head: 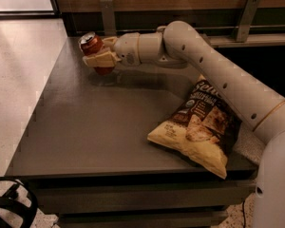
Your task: Pick coke can
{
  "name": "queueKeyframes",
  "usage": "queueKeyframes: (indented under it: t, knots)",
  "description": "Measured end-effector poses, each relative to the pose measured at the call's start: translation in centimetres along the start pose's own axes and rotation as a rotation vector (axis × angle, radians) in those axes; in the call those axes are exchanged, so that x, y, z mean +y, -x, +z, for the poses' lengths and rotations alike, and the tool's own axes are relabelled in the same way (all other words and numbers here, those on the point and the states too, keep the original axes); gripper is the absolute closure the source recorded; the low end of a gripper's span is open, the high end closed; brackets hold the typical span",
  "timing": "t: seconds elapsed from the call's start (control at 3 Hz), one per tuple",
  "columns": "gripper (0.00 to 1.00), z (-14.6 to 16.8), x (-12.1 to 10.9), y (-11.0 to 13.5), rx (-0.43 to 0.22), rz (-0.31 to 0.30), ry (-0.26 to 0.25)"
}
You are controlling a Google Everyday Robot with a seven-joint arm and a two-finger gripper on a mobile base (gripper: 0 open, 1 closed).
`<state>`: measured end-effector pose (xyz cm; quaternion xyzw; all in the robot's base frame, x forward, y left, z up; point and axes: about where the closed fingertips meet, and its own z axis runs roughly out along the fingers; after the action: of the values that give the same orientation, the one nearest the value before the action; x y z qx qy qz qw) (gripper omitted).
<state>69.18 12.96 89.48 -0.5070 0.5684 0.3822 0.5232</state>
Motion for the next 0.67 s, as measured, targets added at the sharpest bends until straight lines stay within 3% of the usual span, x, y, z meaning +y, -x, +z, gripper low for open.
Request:
queueKeyframes:
  t: [0.67]
  knots:
    - [1.00, 0.25, -0.92, -0.85, -0.041, 0.022, 0.011]
